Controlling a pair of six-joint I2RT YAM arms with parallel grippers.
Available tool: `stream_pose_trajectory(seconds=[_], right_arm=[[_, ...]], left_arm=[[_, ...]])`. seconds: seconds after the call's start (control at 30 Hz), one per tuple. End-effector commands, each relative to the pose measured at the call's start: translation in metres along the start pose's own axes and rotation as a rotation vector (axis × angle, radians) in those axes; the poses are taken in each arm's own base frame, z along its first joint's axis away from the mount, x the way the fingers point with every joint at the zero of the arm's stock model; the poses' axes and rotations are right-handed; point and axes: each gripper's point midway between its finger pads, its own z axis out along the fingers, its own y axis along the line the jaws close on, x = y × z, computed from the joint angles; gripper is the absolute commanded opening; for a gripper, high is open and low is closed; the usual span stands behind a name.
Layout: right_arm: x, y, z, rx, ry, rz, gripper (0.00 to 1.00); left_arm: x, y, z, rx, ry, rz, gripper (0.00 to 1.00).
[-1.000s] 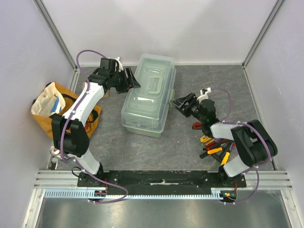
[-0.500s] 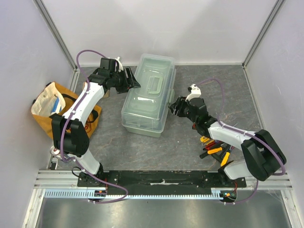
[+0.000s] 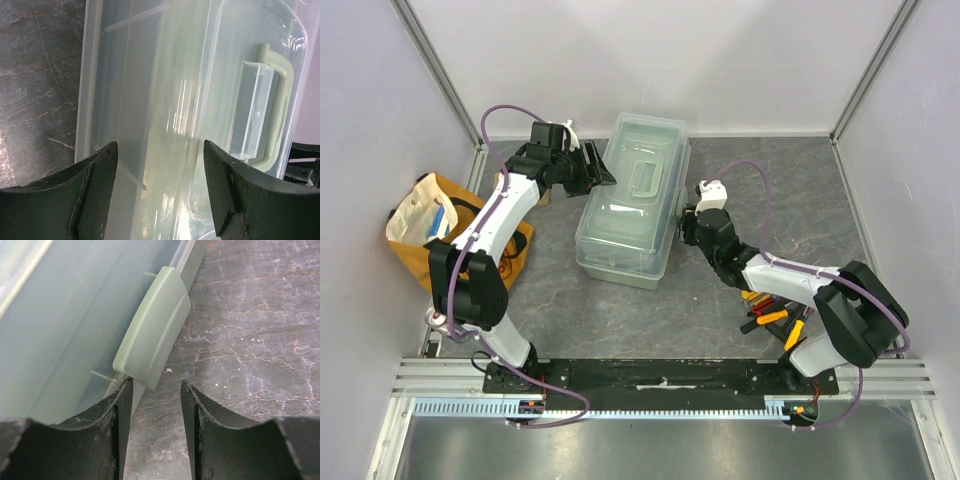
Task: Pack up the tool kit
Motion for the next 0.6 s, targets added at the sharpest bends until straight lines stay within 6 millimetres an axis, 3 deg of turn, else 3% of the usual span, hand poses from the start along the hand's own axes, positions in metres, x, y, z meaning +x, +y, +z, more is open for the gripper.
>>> stream_pose_trajectory(seconds=[0.0, 0.23, 0.43, 0.57], right_arm=[[-0.051, -0.011, -0.008, 0.087, -0.173, 0.018, 0.49], [-0.075, -0.029, -0.027, 0.165, -0.274, 0.060, 0.51], [-0.067, -0.043, -0.035, 0.232, -0.258, 0.151, 0.54], [-0.065, -0.038, -0.037, 0.219, -0.203, 0.196, 0.60]], left_arm=[[0.060, 0.031, 0.019, -0.105, 0.210, -0.012, 0.72], [0.060, 0.031, 0.020, -0.101, 0.213, -0.016, 0.72], [0.059, 0.029, 0.019, -0.095, 0.209, -0.014, 0.72], [0.054, 0.026, 0.015, -0.091, 0.190, -0.007, 0.72]])
